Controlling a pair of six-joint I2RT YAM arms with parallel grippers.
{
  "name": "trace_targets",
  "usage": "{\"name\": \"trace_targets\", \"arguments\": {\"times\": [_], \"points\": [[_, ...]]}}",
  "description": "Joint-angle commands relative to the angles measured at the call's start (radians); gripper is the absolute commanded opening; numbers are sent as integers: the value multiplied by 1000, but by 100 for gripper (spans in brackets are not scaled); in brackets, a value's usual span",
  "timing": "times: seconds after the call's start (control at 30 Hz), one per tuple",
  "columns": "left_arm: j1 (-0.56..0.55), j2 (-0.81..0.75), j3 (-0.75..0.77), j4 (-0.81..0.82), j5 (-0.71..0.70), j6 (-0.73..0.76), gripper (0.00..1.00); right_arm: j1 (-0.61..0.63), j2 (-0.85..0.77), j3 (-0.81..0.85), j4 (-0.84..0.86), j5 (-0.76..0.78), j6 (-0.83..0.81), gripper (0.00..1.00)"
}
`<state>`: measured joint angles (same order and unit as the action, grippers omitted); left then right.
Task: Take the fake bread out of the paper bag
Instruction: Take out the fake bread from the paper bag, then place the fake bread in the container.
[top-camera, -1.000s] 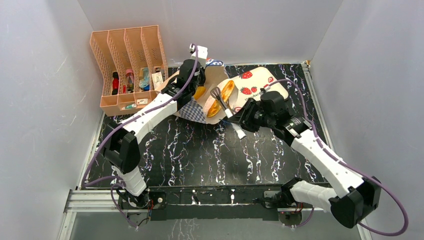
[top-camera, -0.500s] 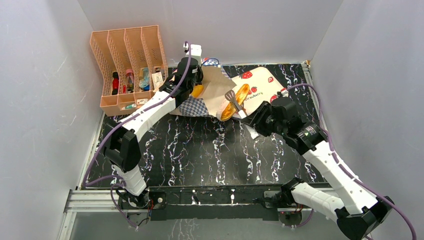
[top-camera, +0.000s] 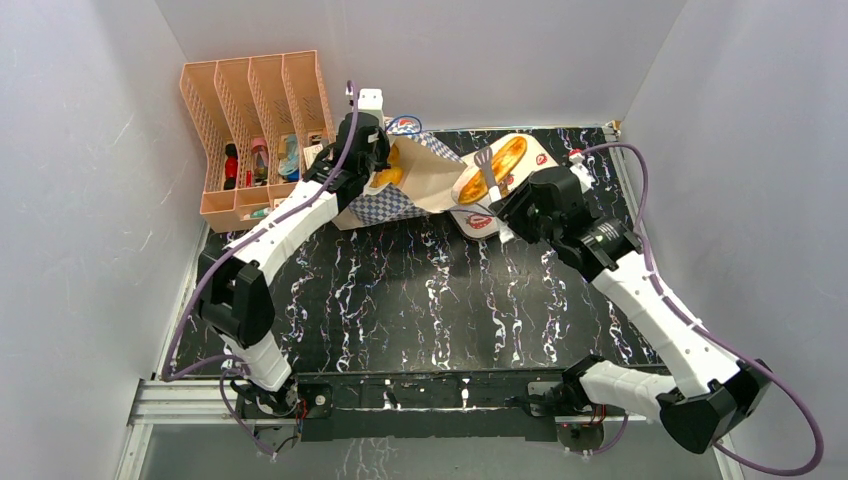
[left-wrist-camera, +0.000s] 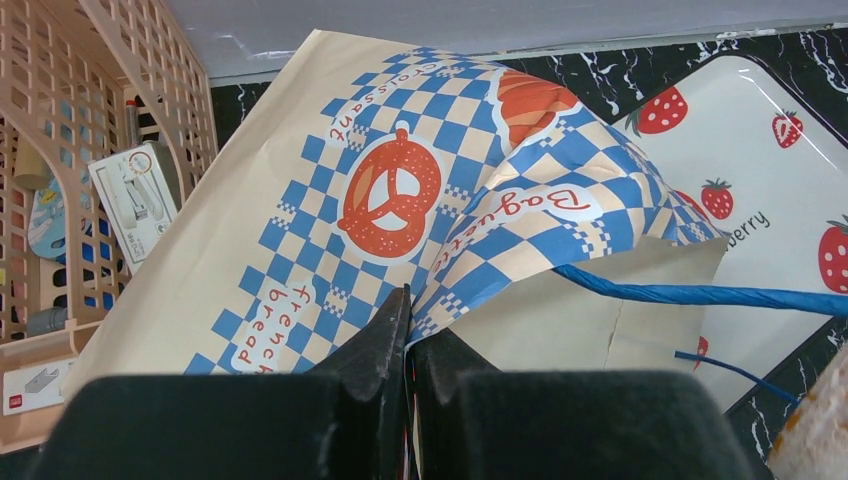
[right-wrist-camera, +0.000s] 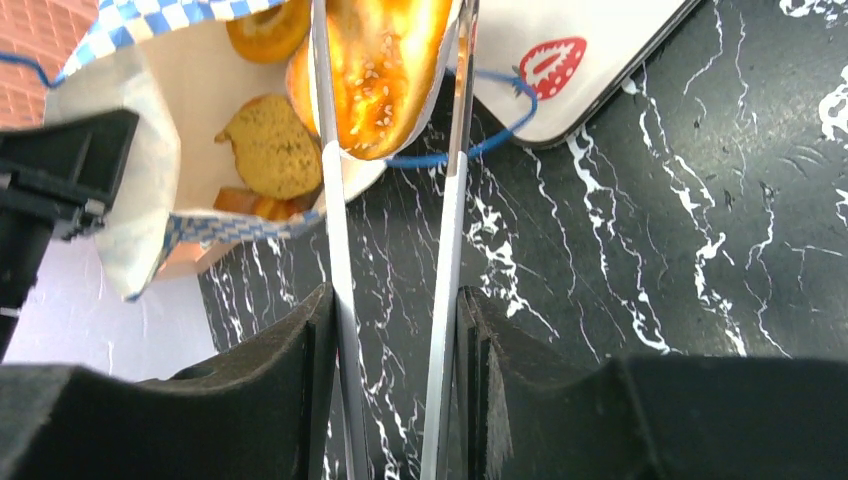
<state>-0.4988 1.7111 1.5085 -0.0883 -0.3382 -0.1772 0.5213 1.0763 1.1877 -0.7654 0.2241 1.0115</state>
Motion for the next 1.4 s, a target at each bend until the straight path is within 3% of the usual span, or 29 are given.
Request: {"name": "trace_targets", "arguments": {"times": [0.0, 0.5, 1.37], "points": [[30, -73, -23, -66, -13, -4, 0, -6, 27, 101, 141, 113, 20, 0], [42, -133, -83, -92, -7, 18, 0, -45, 127, 182, 206, 209, 53, 0], [43, -199, -126, -97, -10, -11, 0, -257, 510, 172, 372, 48, 56, 0]]}}
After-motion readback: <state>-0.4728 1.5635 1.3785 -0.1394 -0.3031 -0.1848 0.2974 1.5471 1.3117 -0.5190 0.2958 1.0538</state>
